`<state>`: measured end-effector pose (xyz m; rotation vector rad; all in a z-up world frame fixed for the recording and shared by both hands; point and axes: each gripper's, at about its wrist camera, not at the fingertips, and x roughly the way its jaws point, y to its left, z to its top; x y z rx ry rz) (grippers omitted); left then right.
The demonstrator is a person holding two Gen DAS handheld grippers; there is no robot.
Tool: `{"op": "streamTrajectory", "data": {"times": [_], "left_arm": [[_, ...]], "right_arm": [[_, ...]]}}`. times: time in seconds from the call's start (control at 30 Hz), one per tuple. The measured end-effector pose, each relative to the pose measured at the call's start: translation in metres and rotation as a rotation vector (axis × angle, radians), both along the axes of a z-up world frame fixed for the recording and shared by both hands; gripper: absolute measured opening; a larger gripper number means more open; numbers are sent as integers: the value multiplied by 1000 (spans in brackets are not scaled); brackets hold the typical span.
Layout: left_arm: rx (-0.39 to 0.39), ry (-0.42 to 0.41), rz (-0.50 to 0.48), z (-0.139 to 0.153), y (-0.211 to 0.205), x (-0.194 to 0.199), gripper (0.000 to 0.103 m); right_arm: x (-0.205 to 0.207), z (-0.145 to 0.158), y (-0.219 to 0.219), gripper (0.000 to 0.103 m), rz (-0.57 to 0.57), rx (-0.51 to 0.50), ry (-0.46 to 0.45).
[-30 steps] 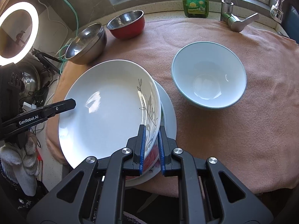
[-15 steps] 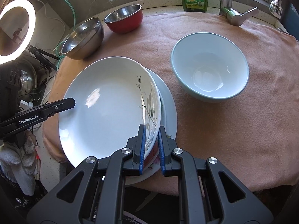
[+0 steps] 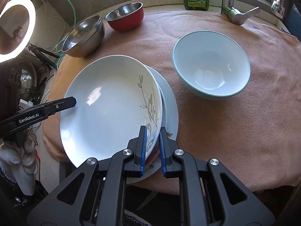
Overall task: Organize plates and bowls
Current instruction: 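Lower the grey-leaf plate onto the flowered plates with both grippers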
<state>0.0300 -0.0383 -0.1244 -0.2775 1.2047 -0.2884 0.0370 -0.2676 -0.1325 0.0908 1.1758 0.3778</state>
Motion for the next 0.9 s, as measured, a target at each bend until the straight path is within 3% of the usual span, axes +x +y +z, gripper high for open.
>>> {"op": "streamTrajectory", "data": {"times": [0.27, 0.67, 0.9], "left_arm": [[8, 2, -9, 0, 0, -1, 11], [23, 3, -29, 2, -4, 0, 11], [24, -6, -36, 2, -5, 0, 11]], "right_arm": [[-1, 0, 1, 13, -4, 1, 6], [-4, 0, 0, 27, -4, -15, 16], [-6, 0, 1, 27, -8, -14, 13]]}}
